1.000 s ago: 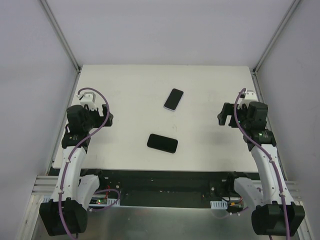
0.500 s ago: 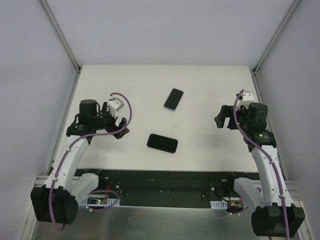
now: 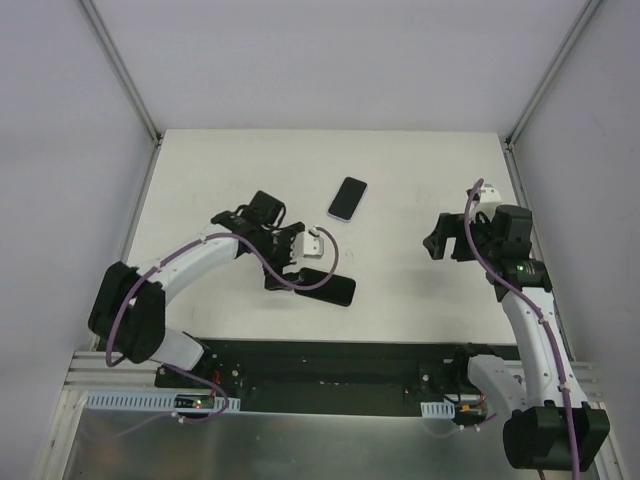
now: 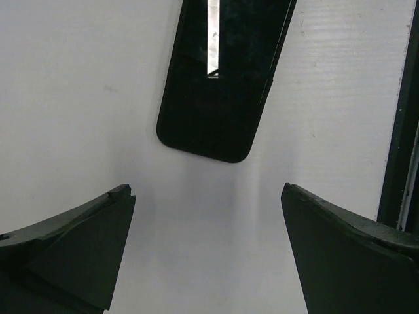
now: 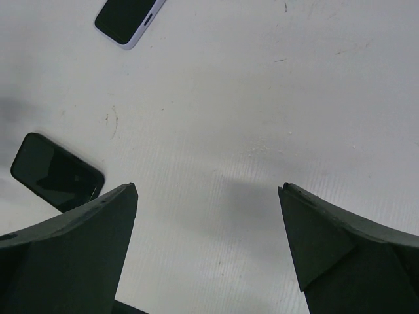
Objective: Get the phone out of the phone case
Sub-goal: Pick up the phone at the center of the board.
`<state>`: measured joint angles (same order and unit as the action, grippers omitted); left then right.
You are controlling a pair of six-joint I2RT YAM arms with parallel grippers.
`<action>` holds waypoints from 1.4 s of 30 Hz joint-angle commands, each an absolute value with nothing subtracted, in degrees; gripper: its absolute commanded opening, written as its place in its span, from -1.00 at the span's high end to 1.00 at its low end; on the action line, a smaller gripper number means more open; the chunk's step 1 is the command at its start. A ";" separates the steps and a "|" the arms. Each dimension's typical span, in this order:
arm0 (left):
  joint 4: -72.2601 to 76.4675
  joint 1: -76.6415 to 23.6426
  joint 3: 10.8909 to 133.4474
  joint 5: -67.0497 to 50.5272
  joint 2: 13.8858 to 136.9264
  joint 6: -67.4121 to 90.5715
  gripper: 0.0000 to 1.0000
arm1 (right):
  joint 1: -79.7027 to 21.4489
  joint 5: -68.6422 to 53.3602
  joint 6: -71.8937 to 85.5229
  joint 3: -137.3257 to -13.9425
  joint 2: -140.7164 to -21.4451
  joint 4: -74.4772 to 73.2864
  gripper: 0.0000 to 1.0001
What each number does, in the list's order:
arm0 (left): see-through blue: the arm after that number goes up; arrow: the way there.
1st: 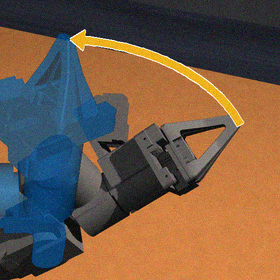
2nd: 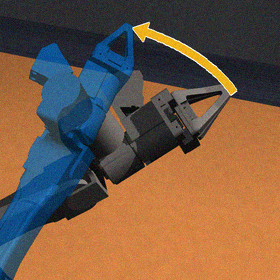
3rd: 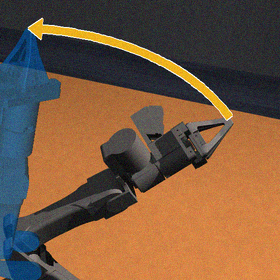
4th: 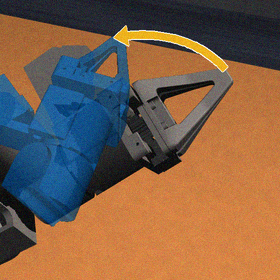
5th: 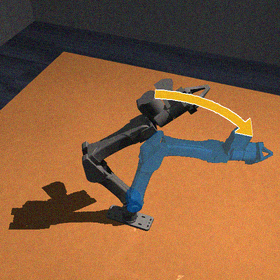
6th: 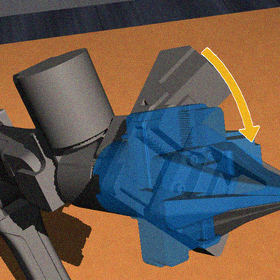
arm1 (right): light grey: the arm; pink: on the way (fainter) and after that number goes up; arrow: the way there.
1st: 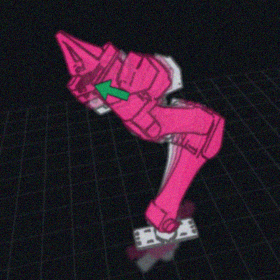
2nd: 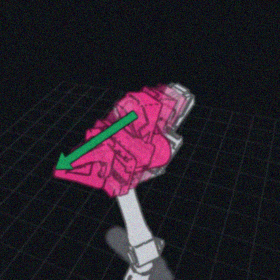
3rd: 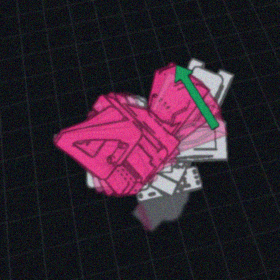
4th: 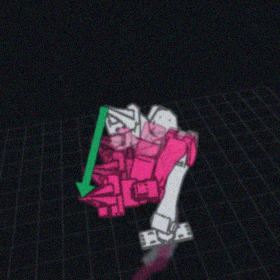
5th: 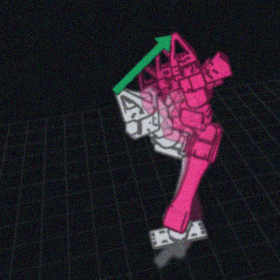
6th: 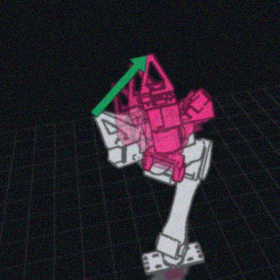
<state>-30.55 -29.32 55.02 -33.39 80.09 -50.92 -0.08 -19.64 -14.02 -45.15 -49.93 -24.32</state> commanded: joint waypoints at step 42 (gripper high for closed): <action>-34.45 -44.03 67.59 -20.66 106.53 -56.96 0.10 | 0.09 -24.52 -14.77 -45.35 -50.27 -25.40 -0.98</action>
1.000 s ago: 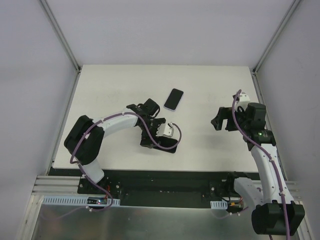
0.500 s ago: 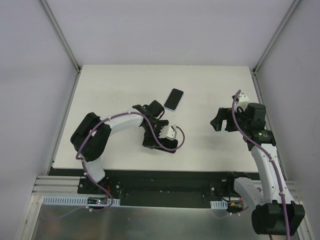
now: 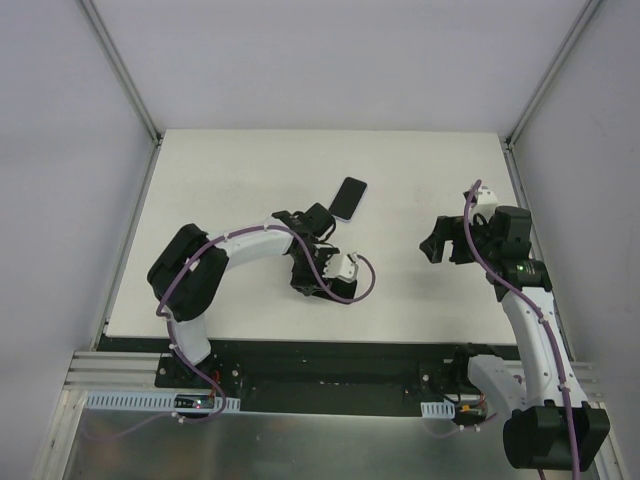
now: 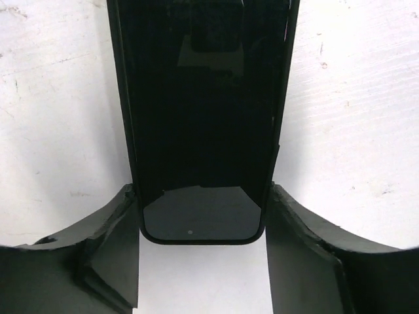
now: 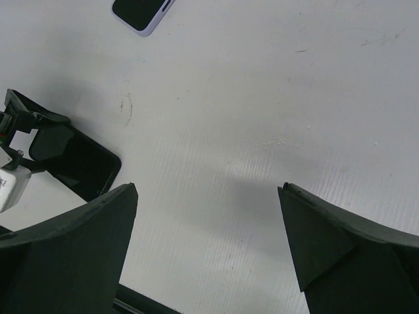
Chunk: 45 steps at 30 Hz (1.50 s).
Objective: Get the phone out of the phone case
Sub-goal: Pick up the phone at the center of the board.
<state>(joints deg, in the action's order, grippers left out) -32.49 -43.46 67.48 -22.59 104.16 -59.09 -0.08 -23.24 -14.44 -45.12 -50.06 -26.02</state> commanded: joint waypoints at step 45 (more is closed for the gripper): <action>-24.79 -44.03 68.29 -21.01 95.02 -39.03 1.00 | -5.27 -31.99 -6.77 -48.60 -64.85 -23.91 -0.98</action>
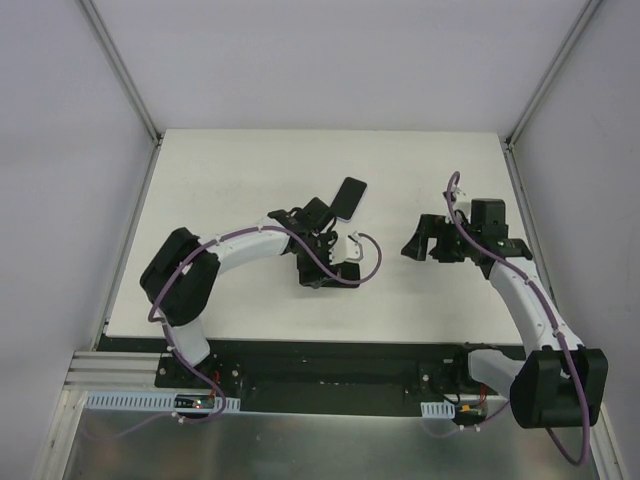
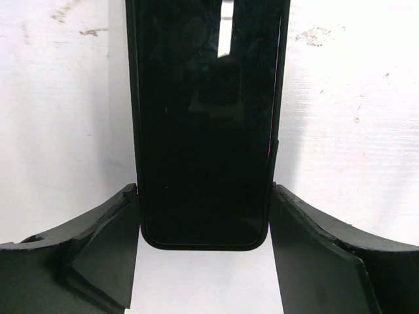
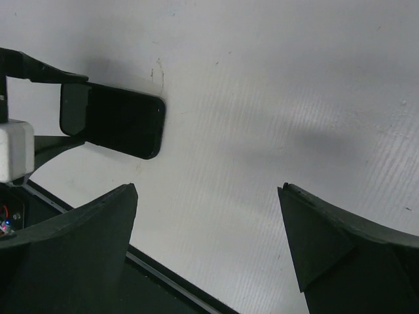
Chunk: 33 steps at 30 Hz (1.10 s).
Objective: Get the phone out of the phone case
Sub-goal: Pick up the phone at the center of the board.
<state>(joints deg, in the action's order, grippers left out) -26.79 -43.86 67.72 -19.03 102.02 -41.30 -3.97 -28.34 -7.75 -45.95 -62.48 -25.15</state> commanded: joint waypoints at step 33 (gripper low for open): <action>-23.38 -44.03 74.70 -19.25 86.66 -25.41 1.00 | -16.43 -57.12 7.21 -57.92 -93.07 -7.38 -0.82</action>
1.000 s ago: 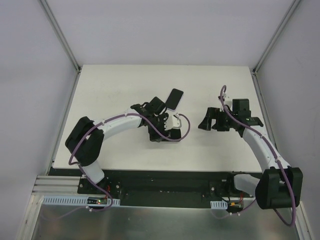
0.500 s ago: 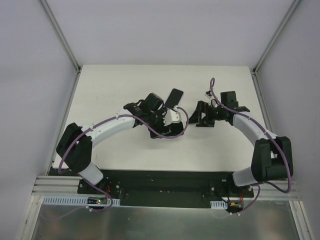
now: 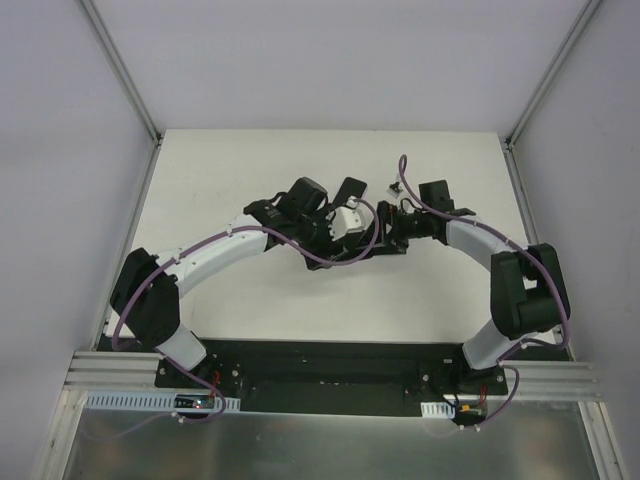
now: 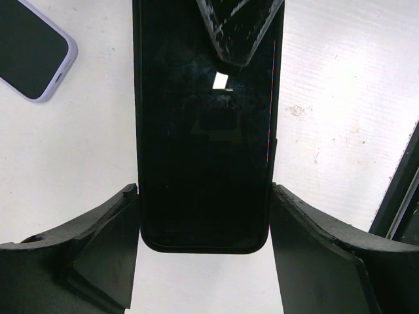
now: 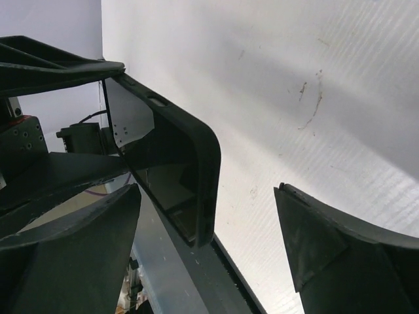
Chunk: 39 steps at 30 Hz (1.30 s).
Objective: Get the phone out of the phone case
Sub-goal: Pick up the phone at the center of the board.
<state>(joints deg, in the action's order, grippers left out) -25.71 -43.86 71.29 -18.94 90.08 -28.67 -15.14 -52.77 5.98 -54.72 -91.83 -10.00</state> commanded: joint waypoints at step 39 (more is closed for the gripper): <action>-39.11 -41.13 88.33 -41.20 83.40 -16.35 -0.98 | -20.38 -48.96 -23.73 -77.42 -69.89 -50.36 1.00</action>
